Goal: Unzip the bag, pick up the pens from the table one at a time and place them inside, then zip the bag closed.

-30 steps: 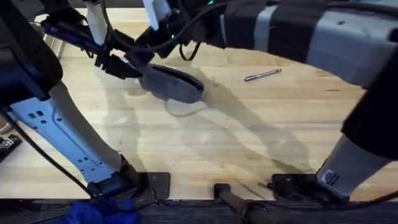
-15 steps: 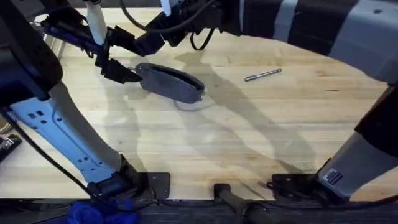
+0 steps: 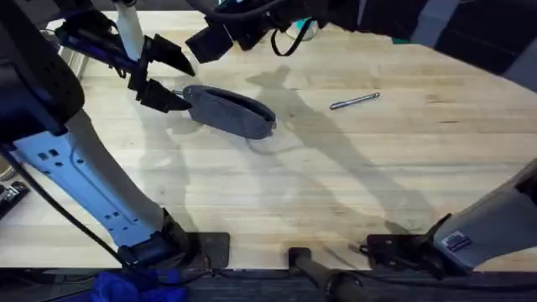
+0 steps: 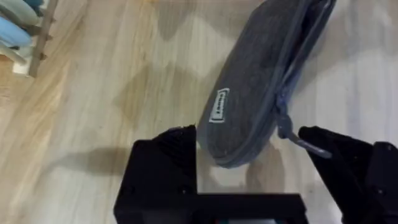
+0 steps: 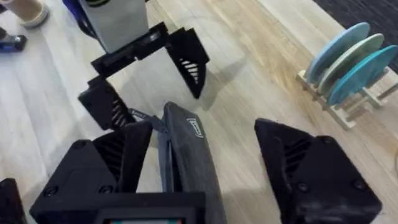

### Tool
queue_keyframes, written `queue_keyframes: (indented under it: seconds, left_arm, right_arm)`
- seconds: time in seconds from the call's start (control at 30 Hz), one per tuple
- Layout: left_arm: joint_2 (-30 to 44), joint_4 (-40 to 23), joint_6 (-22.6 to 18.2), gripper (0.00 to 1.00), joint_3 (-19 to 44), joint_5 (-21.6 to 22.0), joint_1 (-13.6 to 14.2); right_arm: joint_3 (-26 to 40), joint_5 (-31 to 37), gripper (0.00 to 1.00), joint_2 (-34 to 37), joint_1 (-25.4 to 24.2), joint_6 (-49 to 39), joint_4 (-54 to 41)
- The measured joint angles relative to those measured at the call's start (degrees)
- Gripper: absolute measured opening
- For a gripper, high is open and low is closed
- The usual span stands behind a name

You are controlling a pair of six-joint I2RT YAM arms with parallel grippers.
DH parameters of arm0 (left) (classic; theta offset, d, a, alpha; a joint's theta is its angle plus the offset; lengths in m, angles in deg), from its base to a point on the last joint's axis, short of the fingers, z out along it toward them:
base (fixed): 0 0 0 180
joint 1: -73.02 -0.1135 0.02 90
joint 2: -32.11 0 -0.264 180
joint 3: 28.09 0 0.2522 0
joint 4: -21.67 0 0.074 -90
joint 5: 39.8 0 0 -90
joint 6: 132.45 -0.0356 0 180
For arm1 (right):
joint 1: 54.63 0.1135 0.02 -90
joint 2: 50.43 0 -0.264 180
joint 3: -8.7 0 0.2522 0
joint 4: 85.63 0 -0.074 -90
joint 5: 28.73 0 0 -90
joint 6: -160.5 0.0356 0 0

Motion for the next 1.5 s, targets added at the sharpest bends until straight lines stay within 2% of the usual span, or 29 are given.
queue_keyframes:
  seconds: [0.17, 0.3, 0.47, 0.67, 0.93, 1.1, 1.33, 1.5]
  left_arm:
    - [0.0, -4.7, 0.0, 0.995, 0.5, 0.0, -1.6]
    - [0.0, -8.5, 0.2, 0.995, 3.4, -0.1, -3.9]
    - [-0.1, -8.6, 1.7, 0.995, 5.2, -0.2, -6.1]
    - [-4.3, -8.4, 3.4, 0.995, 5.2, -0.1, -6.7]
    - [-16.5, -8.6, 11.0, 0.996, 5.2, 0.3, -6.6]
    - [-21.7, -8.6, 18.0, 0.996, 5.2, 0.3, -6.6]
    - [-29.2, -8.6, 30.3, 0.995, 5.2, 1.3, -6.6]
    - [-34.3, -8.4, 35.6, 0.996, 4.6, 2.1, -6.4]
  right_arm:
    - [0.0, 1.7, 0.996, -0.1, 0.0, 0.0, -0.2]
    - [0.0, 3.0, 0.996, -0.1, 0.0, 0.0, -0.2]
    - [0.0, 3.2, 0.997, -0.1, -0.2, 0.0, -0.3]
    - [0.0, 3.5, 0.996, -1.2, -1.0, 0.0, -0.3]
    - [0.0, 3.9, 0.996, -2.9, -2.7, 0.0, -1.4]
    - [0.0, 4.1, 0.996, -3.0, -2.7, -0.8, -4.2]
    - [0.0, 4.1, 0.996, -5.5, -3.1, -1.3, -9.0]
    - [0.0, 4.1, 0.996, -8.7, -3.9, -1.6, -11.4]
